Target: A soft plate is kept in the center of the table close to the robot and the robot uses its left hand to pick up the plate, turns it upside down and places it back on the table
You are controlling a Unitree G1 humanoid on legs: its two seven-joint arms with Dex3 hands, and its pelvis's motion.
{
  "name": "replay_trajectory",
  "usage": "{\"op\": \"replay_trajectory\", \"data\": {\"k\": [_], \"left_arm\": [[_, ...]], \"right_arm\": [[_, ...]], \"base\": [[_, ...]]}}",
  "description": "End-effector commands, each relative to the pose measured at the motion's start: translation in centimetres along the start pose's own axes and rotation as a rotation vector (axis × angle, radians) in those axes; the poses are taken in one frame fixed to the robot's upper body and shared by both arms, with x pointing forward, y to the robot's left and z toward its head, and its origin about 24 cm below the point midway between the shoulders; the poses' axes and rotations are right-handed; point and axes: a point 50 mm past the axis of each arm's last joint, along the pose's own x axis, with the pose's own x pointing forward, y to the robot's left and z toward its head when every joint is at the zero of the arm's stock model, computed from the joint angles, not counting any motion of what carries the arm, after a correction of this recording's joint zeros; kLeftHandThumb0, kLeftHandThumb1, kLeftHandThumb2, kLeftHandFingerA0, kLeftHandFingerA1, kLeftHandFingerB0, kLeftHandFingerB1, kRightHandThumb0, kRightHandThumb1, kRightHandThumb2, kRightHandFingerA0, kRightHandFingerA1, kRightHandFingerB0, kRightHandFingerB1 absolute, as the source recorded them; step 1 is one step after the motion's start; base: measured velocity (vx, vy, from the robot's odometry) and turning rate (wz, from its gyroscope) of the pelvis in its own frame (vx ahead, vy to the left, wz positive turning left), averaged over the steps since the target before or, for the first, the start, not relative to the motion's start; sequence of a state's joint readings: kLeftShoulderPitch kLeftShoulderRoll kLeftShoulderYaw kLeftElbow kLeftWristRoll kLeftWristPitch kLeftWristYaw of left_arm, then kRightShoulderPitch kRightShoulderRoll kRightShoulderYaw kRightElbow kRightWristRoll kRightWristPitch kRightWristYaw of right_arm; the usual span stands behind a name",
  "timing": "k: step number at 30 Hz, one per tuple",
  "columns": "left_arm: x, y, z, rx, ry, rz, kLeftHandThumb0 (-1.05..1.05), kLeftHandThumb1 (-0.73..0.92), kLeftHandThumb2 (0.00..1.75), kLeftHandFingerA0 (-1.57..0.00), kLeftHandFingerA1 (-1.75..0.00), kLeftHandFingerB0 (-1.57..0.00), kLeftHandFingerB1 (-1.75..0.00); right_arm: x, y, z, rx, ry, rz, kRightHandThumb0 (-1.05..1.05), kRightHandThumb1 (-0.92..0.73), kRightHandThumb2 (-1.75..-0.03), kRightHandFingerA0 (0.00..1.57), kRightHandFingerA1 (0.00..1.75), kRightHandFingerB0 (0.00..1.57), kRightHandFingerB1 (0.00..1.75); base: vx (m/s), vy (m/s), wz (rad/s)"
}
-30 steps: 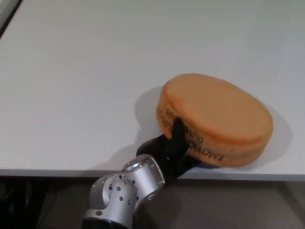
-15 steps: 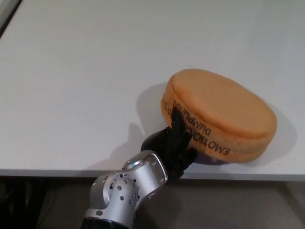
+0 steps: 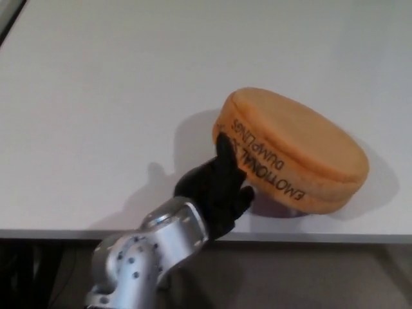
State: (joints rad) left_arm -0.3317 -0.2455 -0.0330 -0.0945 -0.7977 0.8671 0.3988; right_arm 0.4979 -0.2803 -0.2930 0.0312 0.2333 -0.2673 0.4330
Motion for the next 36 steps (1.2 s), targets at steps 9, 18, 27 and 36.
{"op": "replay_trajectory", "data": {"k": [9, 18, 27, 36], "left_arm": [[-9.0, 6.1, -2.0, 0.067, 0.104, -0.106, -0.97, 0.92, 0.77, 0.00, 0.00, 0.00, 0.00], [-14.1, 7.1, -2.5, 0.152, 0.194, -0.193, -1.05, 0.81, 1.19, 0.00, -0.19, 0.00, 0.00], [-15.8, 7.1, -2.7, 0.301, 0.069, -0.137, -1.05, 0.78, 1.17, 0.00, -0.11, 0.00, 0.00], [-16.9, 8.5, -3.8, 0.671, -0.135, 0.021, -1.00, 0.92, 0.74, -0.03, -0.29, -0.05, -0.24]], "right_arm": [[0.0, -0.5, 0.0, -0.011, 0.011, -0.009, -0.76, -0.87, -0.67, 0.43, 0.42, 0.27, 0.31], [-0.2, -0.4, -0.1, 0.014, 0.026, -0.011, -0.76, -0.85, -0.66, 0.43, 0.43, 0.28, 0.31], [0.0, -0.4, -0.2, 0.013, 0.026, -0.007, -0.75, -0.86, -0.67, 0.43, 0.41, 0.28, 0.30], [-0.1, -0.3, -0.2, 0.014, 0.029, 0.001, -0.76, -0.86, -0.67, 0.43, 0.42, 0.28, 0.31]], "base": [[0.00, 0.000, 0.00], [0.00, 0.000, 0.00], [0.00, 0.000, 0.00], [0.00, 0.000, 0.00]]}}
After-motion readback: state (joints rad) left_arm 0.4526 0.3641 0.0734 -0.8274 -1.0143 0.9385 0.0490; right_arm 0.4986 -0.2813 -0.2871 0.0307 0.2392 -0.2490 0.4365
